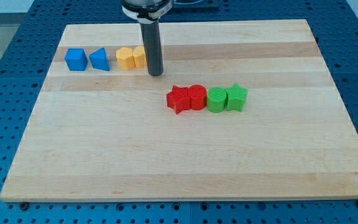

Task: Place yellow heart at the top left corner of the board

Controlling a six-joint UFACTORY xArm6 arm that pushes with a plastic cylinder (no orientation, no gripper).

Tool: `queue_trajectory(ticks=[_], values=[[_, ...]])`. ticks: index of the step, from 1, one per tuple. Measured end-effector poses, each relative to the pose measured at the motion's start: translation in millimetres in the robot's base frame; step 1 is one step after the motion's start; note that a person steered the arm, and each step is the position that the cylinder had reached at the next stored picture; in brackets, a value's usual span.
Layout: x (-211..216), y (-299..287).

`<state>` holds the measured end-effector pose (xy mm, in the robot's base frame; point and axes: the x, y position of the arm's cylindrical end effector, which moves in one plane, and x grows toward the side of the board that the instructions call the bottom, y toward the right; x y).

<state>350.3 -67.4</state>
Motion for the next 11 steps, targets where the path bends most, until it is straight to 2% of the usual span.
queue_trajectory(ticks=[2, 4, 8, 11], values=[[-24.0, -9.4], [-24.7, -21.8], [-90.6, -54.3], [-99.0, -58.4]])
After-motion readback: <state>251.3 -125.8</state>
